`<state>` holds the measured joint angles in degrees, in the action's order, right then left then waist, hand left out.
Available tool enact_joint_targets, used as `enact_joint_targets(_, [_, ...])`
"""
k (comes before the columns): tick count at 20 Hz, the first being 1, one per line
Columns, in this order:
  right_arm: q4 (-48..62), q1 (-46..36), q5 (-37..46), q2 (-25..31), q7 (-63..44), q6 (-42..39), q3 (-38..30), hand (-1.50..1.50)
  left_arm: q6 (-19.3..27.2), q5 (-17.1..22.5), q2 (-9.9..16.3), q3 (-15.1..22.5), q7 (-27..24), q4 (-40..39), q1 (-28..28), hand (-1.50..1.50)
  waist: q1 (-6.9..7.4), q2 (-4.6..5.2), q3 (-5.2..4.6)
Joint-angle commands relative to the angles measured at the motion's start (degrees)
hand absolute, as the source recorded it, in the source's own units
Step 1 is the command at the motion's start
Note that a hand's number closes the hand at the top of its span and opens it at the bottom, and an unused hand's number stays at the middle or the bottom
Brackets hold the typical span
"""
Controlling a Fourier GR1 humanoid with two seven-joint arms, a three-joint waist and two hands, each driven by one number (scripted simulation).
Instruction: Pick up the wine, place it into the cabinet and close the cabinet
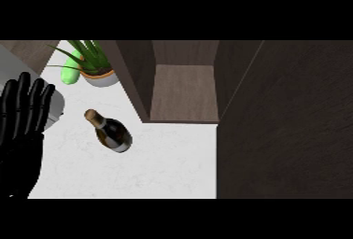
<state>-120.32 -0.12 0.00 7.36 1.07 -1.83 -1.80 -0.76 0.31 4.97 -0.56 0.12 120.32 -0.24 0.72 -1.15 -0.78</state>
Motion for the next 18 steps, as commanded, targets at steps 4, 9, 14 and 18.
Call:
enact_joint_targets(4, [-4.35, 5.05, 2.14, -2.86, 0.53, 0.06, 4.65, -1.5, -5.0, 11.48, 1.82, -5.17, 0.11, -4.17, -5.62, -1.5, -1.15, 1.11, 0.77])
enact_joint_targets(9, [-7.0, 8.49, -8.66, -2.56, -9.25, -6.92, 11.22, -1.5, -5.23, 24.62, -3.19, -3.47, 10.4, -7.76, -2.8, -1.5, -1.32, 0.94, 0.7])
enact_joint_targets(14, [-19.64, 17.87, -10.4, -1.32, -15.49, -6.78, 14.44, -1.5, -2.72, 32.6, 1.28, -7.75, 21.59, 2.99, -1.06, -1.5, -0.83, 0.74, 0.79])
enact_joint_targets(18, [-29.7, 19.61, -14.94, 0.08, -23.01, -5.27, 12.28, -1.5, 2.8, 34.07, 1.96, -7.94, 27.78, 8.28, -2.75, -1.5, -1.08, 0.86, 0.8])
